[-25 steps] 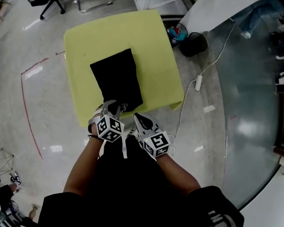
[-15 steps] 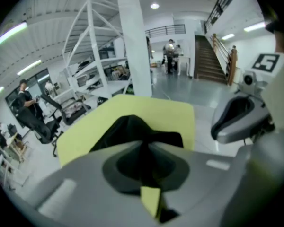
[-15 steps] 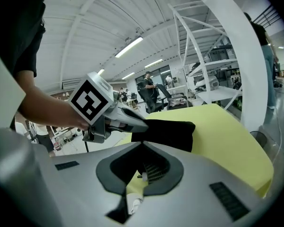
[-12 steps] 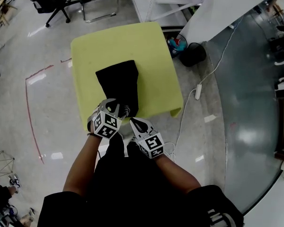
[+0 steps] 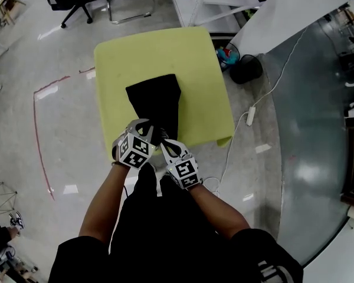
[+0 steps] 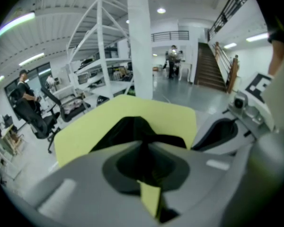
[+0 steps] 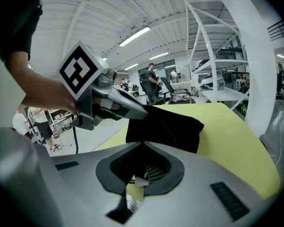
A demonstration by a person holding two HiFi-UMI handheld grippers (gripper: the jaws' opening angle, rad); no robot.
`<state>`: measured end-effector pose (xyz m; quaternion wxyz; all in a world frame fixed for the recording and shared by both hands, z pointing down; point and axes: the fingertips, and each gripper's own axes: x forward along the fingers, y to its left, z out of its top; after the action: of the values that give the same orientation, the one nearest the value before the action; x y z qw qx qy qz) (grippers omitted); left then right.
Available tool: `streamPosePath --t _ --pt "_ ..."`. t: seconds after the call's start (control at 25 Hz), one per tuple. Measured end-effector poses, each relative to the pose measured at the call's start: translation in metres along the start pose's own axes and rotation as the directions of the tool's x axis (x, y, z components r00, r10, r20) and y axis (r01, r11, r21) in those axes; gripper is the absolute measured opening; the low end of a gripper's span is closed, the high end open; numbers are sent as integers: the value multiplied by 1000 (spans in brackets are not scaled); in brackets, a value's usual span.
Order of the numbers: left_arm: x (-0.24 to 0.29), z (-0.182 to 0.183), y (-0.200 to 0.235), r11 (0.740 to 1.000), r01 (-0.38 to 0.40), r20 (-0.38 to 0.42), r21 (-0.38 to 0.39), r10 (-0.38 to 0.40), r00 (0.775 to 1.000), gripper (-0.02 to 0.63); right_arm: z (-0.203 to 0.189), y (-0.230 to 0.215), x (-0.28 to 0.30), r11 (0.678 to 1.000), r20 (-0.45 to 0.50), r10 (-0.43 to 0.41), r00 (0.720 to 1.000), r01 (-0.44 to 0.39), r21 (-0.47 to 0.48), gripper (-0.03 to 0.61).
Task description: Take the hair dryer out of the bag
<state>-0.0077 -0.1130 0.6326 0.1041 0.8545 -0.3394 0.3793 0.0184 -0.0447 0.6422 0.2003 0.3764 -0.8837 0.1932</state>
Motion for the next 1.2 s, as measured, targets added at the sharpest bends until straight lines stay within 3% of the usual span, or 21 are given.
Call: streamPosePath --t 0.2,0.36,0.56,0.64,0.88,1.2 --pt "7 0 12 1000 12 7 9 -12 1000 17 -11 -10 26 1000 -48 -21 999 21 3 9" --pt "11 -1 20 1000 26 14 -2 -26 1000 17 -21 -27 40 996 -84 -90 992 91 10 31" --pt "15 1 28 977 105 72 -185 -93 993 18 -28 -34 60 992 -141 -107 984 116 51 106" --pt "17 1 32 969 112 78 -220 -97 992 18 -24 -34 61 989 -142 -137 980 143 36 135" --pt "24 7 36 971 132 82 -197 -118 990 17 -31 -34 64 985 -164 -160 973 169 39 149" --pt "28 9 42 973 150 84 -177 -137 987 17 -33 -57 85 965 -250 -248 936 262 22 206"
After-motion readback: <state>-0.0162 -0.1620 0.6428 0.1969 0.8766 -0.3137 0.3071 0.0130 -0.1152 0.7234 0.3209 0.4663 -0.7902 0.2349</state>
